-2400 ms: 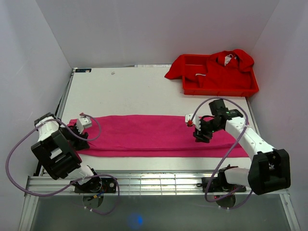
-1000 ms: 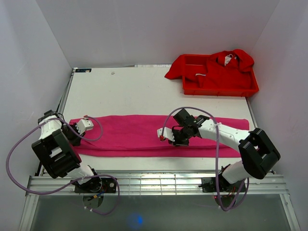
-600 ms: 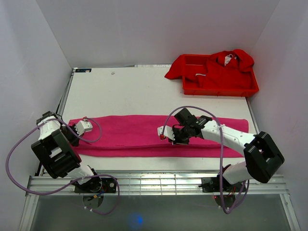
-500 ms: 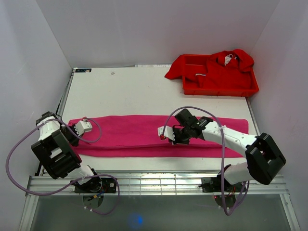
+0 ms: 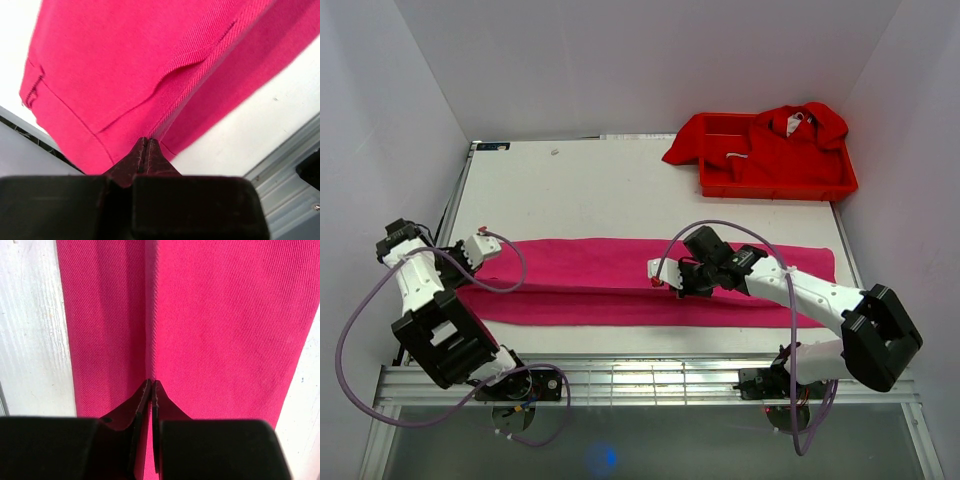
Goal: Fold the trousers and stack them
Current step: Fold the trousers
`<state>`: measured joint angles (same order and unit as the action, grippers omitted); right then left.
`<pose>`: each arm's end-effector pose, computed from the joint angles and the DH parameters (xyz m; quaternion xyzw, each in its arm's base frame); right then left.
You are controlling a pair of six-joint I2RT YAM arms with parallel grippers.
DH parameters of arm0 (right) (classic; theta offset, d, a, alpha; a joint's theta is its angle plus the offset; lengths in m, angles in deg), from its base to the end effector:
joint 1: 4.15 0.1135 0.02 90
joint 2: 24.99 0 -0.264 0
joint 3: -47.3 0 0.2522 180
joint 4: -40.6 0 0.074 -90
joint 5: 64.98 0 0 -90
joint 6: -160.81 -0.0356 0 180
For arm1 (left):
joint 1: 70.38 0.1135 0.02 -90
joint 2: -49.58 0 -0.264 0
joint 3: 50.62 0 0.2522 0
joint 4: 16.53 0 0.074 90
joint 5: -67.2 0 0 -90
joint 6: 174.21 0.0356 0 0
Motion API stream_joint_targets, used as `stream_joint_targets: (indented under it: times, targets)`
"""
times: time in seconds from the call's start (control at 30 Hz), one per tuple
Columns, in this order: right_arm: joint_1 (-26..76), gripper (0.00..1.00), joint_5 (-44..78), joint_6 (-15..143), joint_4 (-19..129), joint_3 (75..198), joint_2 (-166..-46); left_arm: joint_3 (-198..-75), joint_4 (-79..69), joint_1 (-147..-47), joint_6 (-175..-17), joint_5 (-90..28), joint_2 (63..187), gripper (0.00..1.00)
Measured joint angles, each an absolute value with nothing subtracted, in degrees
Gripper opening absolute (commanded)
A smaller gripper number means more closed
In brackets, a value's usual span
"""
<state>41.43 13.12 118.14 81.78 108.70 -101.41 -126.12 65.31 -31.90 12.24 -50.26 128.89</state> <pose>0.1782 0.1924 0.2143 -0.7106 0.6338 0.0948 0.2906 0.1908 0.1307 0.2509 0.4783 0.8448 -0.0568 0.2332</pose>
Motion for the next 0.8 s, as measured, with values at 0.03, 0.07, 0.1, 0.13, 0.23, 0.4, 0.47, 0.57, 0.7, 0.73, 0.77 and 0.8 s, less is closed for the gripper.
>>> stream_joint_targets:
  times: [0.03,0.07,0.1,0.13,0.23,0.4,0.47,0.57,0.7,0.73,0.77,0.8]
  targets:
    - [41.76,0.08,13.12,117.88,81.76,108.59,-101.06,-125.55,65.74,-31.55,12.78,-49.87,128.03,0.00]
    - [42.04,0.08,13.12,117.73,81.72,108.26,-100.71,-124.39,65.92,-31.07,13.46,-49.39,127.05,0.00]
    - [42.39,0.08,13.14,117.69,81.37,107.58,-100.36,-122.54,65.68,-30.56,14.23,-48.71,126.05,0.00]
    - [42.89,0.08,13.10,117.69,81.19,106.64,-100.12,-120.31,65.42,-30.13,14.99,-47.53,125.30,0.00]
    - [44.86,0.08,13.10,117.66,80.47,103.23,-100.17,-111.58,62.31,-29.41,16.52,-43.42,124.76,0.00]
    - [47.16,0.08,13.95,117.64,78.81,100.30,-104.12,-105.05,56.89,-29.25,15.30,-38.87,128.52,0.00]
    - [47.26,0.08,14.26,117.31,78.03,100.61,-104.56,-106.58,57.40,-29.27,12.94,-38.87,130.70,0.00]
    - [47.31,0.08,14.52,116.81,77.11,100.83,-105.00,-109.92,58.62,-29.27,9.53,-39.27,134.46,0.00]
    - [47.35,0.08,15.15,116.44,75.34,101.50,-106.07,-113.05,57.53,-29.25,6.86,-41.21,136.84,0.00]
    - [47.33,0.08,15.44,116.44,74.83,101.57,-106.18,-113.95,57.11,-29.25,6.53,-41.96,137.17,0.00]
    - [47.29,0.08,15.70,116.44,74.42,101.59,-106.20,-115.23,57.20,-29.25,6.16,-42.74,137.50,0.00]
    - [47.22,0.08,15.85,116.44,74.13,101.64,-106.18,-117.05,57.77,-29.27,5.70,-43.55,137.80,0.00]
